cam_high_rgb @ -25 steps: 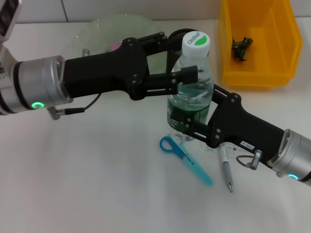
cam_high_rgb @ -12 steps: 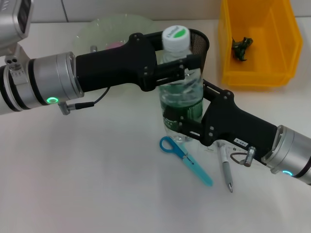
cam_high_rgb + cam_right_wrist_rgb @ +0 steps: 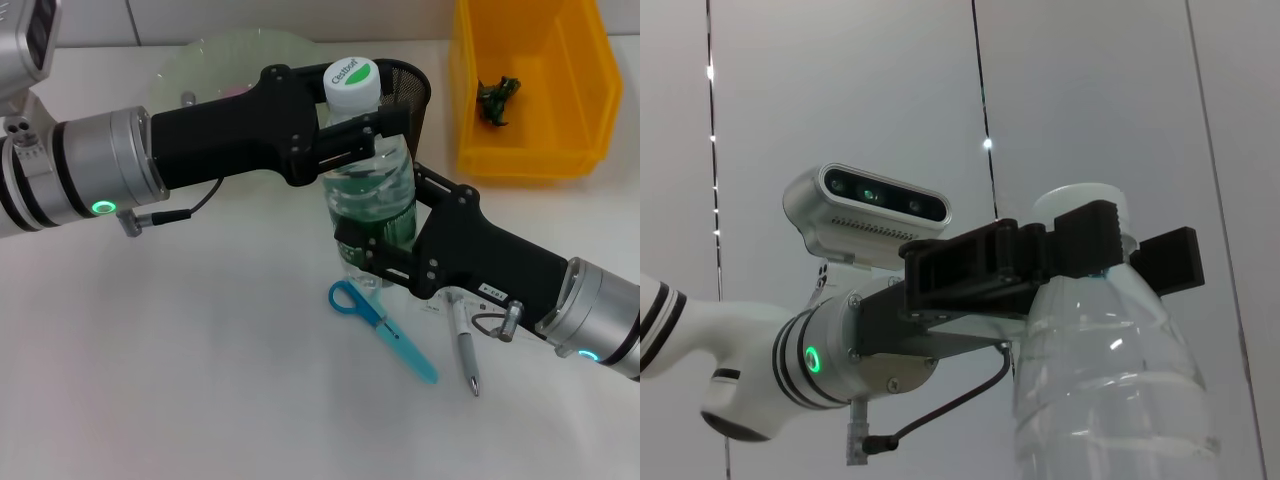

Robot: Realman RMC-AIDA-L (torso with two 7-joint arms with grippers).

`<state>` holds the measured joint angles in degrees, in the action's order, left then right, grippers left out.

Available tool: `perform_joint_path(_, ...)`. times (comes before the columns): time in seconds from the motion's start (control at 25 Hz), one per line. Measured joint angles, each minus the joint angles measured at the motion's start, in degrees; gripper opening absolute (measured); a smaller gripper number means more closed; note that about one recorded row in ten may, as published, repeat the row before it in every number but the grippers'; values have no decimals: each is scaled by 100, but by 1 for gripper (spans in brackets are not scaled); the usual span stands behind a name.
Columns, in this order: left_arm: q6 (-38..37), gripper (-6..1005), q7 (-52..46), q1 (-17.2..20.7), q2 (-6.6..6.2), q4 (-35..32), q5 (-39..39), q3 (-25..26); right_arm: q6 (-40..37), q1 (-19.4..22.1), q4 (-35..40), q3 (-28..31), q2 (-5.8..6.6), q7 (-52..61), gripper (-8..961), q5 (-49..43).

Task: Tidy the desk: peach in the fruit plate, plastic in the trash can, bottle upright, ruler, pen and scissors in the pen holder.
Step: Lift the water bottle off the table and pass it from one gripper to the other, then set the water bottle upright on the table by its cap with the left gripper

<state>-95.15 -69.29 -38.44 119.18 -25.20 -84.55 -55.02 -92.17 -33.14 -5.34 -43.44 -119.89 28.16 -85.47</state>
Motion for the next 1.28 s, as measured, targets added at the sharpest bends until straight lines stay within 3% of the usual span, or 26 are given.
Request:
perform_joint_path(0.56,-70,443,94,68,-12,1,352,-21,60,38,-60,96,1,48,708,40)
perform_joint_path(0.72,-74,444,171,148,-39,-15,511,107,112,389,117,309,26,225,708,77)
perform_joint_path(0.8,-74,444,171,148,-39,-15,511,107,253,877,607,491,59,526,707,81)
perform_joint_path(0.84,-157,444,154,461,-94,-130,1018,492,253,877,607,491,59,526,707,81)
perform_joint_path(1.0,-230,444,174,586,-96,-154,1082,799,428,1358,1111,769,63,760,707,86)
perform_joint_path(1.28,235,444,783,569,-74,222,1027,686,96,1728,1172,1893,67,780,682,94)
